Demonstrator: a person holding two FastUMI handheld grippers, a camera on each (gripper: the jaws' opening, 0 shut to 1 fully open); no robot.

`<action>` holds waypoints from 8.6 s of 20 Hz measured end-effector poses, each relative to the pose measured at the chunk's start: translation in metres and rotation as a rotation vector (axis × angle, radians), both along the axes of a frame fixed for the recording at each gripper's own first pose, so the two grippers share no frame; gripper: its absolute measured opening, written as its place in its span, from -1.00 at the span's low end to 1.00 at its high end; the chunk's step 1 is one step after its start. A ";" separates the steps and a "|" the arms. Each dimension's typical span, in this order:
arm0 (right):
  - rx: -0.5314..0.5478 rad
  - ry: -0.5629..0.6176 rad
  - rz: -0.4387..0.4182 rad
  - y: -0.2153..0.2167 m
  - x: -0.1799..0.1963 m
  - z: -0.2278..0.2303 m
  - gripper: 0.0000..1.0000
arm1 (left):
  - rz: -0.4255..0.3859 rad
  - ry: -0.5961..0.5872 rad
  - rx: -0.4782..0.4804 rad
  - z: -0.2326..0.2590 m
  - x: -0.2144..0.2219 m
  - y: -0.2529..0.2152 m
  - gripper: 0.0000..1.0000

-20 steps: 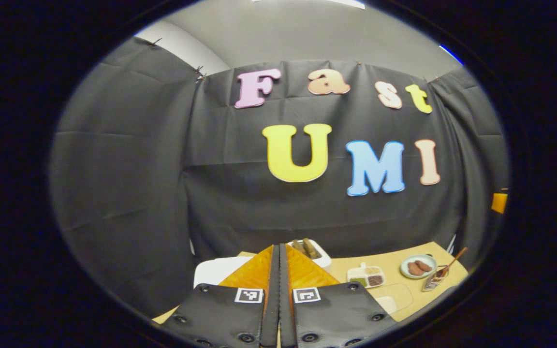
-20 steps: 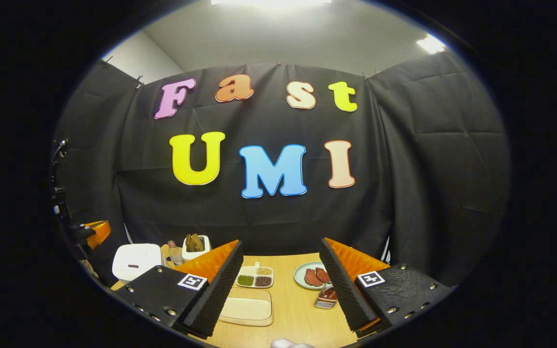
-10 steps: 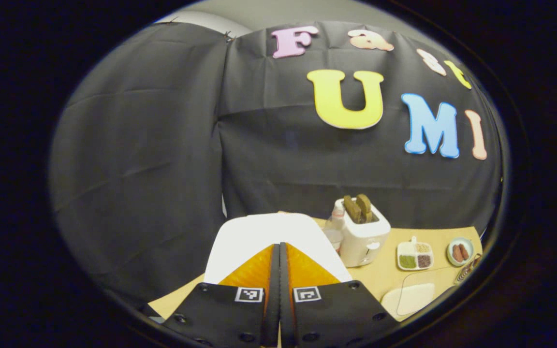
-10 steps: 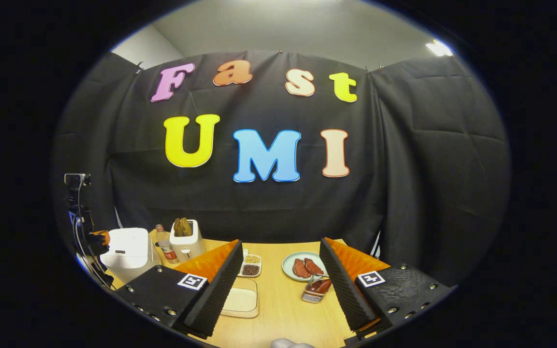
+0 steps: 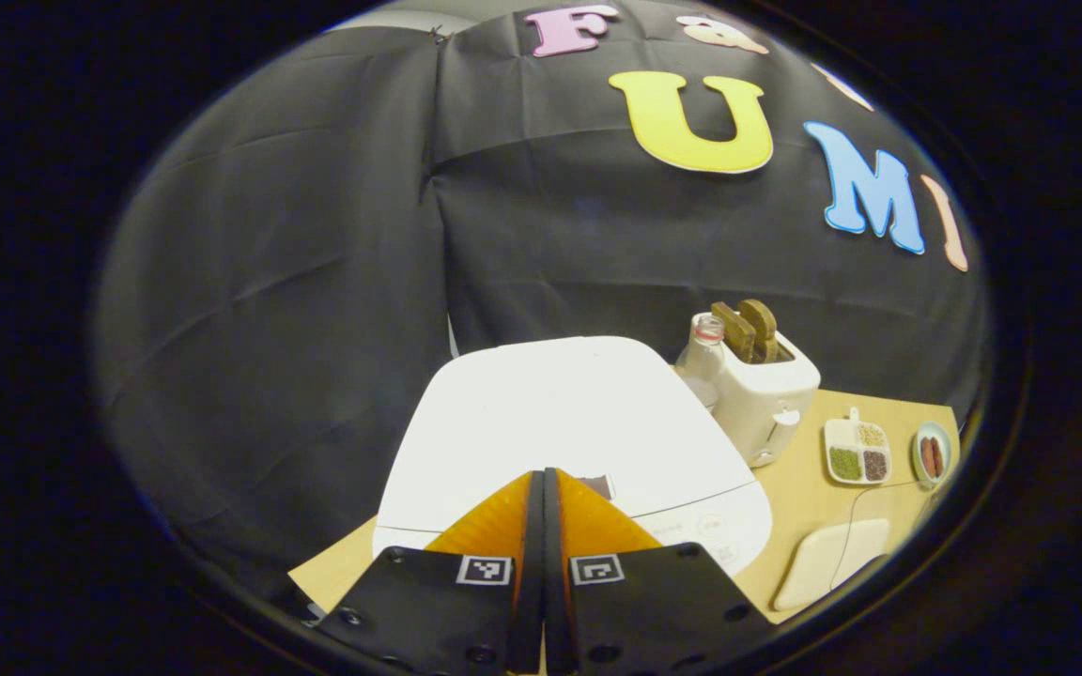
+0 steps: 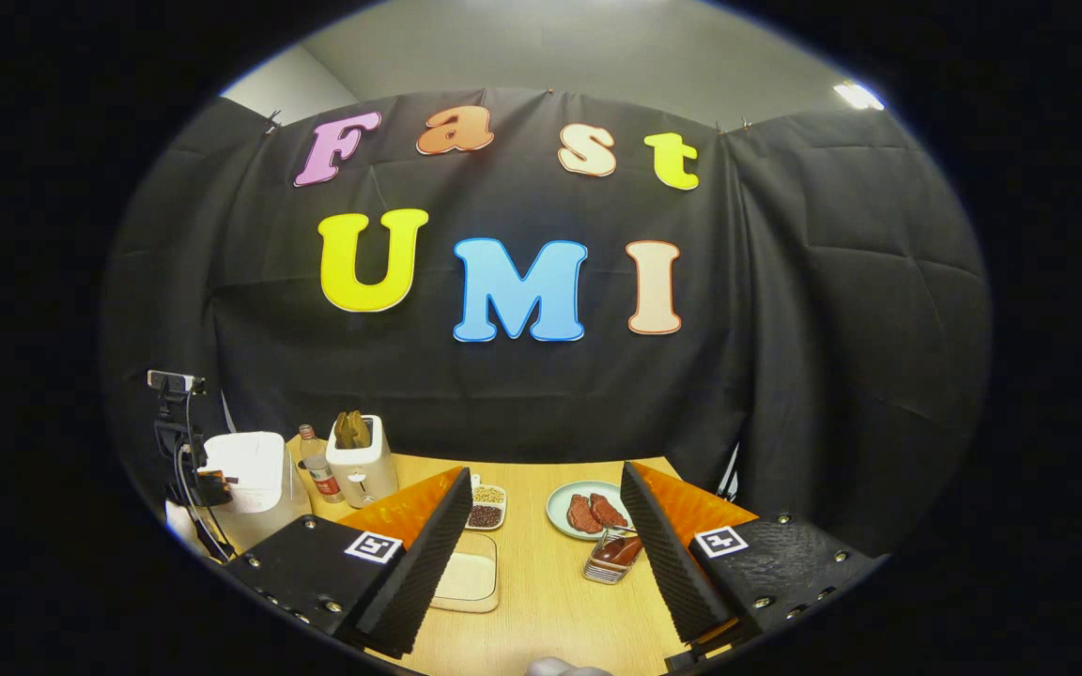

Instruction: Close the left gripper, press the button to open the rice cooker; take a wooden spoon from the chopstick holder with the right hand, scoop a spoonful of rice and pour it into the rice cooker, then put the wooden spoon back into the chopstick holder.

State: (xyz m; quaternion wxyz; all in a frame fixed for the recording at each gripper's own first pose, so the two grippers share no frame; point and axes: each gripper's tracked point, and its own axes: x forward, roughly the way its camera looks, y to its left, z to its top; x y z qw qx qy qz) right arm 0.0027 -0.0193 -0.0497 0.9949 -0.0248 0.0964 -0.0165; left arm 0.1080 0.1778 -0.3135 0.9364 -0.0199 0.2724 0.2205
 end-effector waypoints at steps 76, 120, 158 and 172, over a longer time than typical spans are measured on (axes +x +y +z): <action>0.417 0.234 -0.237 -0.208 0.227 -0.292 0.91 | -0.336 -0.394 0.062 0.204 -0.060 -0.277 0.96; 0.007 0.015 0.233 0.096 0.171 -0.077 -0.60 | -0.296 -0.495 0.078 0.214 -0.108 -0.120 0.99; 0.353 0.365 0.285 0.186 0.151 -0.271 -0.59 | -0.338 -0.450 0.155 0.193 -0.112 -0.097 0.96; 1.046 0.347 0.127 0.112 0.165 -0.253 -0.60 | -0.348 -0.452 0.159 0.206 -0.108 -0.093 0.99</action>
